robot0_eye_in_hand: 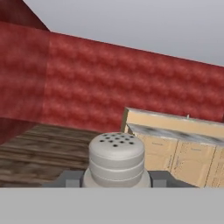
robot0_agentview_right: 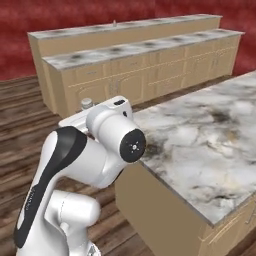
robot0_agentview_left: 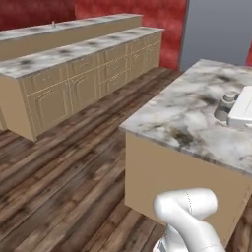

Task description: The dining table condiment station is running low on shaker. Refill the condiment station by opening the cabinet and taking the shaker from the cabinet and placing it on the dining table.

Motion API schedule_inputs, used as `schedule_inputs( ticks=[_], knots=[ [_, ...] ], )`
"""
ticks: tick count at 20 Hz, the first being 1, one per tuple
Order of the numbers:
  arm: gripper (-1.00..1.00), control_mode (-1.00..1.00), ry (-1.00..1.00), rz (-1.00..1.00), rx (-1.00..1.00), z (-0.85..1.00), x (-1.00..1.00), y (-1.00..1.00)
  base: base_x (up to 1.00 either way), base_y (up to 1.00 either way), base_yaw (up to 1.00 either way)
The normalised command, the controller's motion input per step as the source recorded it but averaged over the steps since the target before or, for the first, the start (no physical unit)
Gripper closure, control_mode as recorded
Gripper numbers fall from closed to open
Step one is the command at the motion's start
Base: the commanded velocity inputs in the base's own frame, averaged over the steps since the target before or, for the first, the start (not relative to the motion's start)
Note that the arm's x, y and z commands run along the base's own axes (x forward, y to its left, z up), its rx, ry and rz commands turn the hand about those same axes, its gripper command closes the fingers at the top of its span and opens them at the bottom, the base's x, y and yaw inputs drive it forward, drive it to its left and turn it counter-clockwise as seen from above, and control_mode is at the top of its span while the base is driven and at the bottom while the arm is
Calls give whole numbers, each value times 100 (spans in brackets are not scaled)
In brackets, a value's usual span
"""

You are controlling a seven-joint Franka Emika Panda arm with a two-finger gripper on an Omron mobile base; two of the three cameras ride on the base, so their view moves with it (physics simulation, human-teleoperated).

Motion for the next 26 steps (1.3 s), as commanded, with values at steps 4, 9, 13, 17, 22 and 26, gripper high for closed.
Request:
schedule_inputs(
  ticks=[4,9,13,17,22,26],
  knots=[
    [100,100,0,0,0,0,0,0,96,100,0],
    [100,100,0,0,0,0,0,0,92,100,-1],
    [100,100,0,0,0,0,0,0,89,100,-4],
    [100,100,0,0,0,0,0,0,91,100,-6],
    [100,100,0,0,0,0,0,0,88,100,-6],
    [100,100,0,0,0,0,0,0,89,100,-7]
  ],
)
